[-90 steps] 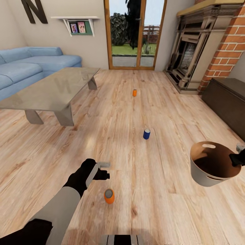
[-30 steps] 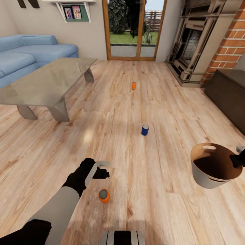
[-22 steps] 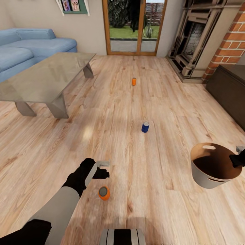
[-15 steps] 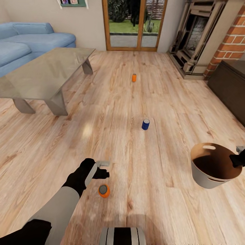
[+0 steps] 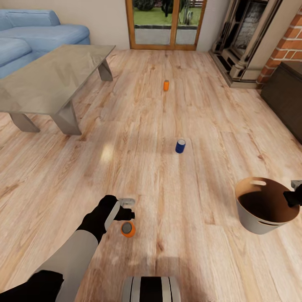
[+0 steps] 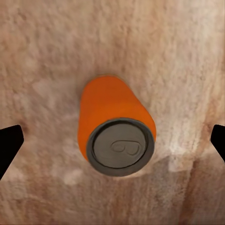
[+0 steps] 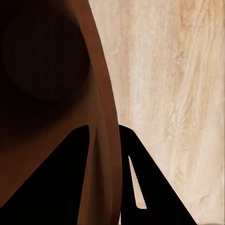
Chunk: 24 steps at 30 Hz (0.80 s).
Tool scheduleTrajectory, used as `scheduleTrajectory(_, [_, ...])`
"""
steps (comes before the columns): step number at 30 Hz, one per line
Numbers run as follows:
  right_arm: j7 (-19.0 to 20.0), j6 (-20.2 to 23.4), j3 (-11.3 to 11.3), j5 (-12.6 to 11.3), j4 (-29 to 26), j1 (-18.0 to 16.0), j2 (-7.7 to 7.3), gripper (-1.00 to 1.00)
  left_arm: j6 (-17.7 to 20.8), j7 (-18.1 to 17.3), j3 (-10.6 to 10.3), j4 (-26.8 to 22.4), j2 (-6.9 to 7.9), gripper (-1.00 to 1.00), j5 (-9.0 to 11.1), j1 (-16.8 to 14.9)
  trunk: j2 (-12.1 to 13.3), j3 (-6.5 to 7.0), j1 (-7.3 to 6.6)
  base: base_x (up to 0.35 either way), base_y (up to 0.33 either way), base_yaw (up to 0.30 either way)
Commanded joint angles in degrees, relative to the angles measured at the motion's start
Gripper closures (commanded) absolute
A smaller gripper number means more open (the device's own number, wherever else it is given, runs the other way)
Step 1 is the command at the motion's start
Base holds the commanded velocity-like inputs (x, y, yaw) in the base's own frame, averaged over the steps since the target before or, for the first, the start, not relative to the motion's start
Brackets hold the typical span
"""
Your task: Put the three can of soda from the living room inside the tash can in the kitchen.
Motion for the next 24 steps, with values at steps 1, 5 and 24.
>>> scheduleTrajectory(1, [0.05,0.09,0.12,-0.34,0.0,-0.05,-0.01,1.0,0.0,0.0,0.0,0.0,0.0,-1.0,0.01,0.0,-0.02,-0.22,0.01,0.0,0.0,0.0])
scheduleTrajectory(5, [0.06,0.09,0.66,-0.37,0.0,-0.05,-0.01,1.0,0.0,-0.05,0.0,-0.09,0.03,-1.0,0.01,0.0,-0.02,-0.22,0.01,0.0,0.0,0.0])
scheduleTrajectory(24, [0.05,0.09,0.81,-0.33,0.0,-0.02,-0.01,1.0,-0.02,-0.09,0.01,-0.35,0.09,-1.0,0.01,0.0,-0.02,-0.22,0.01,0.068,0.0,0.0])
